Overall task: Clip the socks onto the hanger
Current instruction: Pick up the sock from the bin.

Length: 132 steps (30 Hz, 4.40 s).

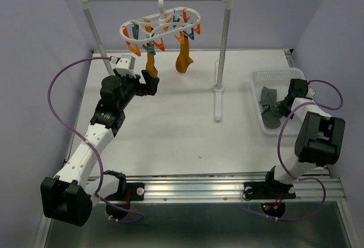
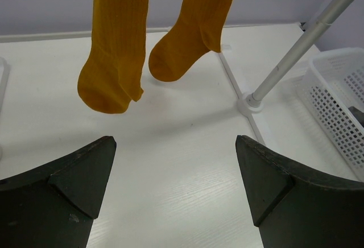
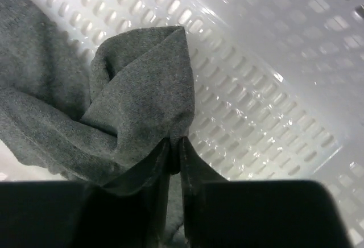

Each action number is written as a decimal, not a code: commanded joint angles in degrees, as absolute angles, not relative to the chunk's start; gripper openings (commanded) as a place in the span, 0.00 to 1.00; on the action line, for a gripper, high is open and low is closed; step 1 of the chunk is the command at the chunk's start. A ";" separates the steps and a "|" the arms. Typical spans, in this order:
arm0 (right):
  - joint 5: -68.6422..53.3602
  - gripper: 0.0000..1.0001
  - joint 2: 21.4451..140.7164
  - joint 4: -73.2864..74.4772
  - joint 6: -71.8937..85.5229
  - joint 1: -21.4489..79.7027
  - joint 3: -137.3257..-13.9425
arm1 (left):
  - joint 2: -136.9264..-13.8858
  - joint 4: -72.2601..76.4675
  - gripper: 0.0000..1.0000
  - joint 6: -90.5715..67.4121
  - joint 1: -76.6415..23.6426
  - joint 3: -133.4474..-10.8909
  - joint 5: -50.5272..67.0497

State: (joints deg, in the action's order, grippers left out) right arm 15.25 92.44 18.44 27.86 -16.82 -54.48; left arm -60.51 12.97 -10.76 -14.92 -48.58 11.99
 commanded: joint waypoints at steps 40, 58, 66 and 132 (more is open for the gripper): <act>-51.14 0.01 83.67 26.81 -40.43 19.78 -83.84 | -67.31 20.22 0.99 -16.96 -24.52 -60.82 38.93; -31.04 0.01 84.73 2.65 -0.62 21.35 -85.53 | -75.40 28.21 0.99 -30.04 -25.40 -54.49 33.58; -15.13 0.01 82.71 -6.23 -1.14 27.77 -81.57 | -82.79 30.14 0.99 -42.71 -24.61 -57.13 33.84; -18.27 0.01 74.62 -14.68 4.40 40.69 -67.33 | -70.93 49.13 0.00 -81.92 -27.16 -40.16 4.57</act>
State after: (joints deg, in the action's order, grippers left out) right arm -15.51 76.51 -11.16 4.54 40.21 -67.66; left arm -72.27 45.10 -85.38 -26.79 -36.77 4.86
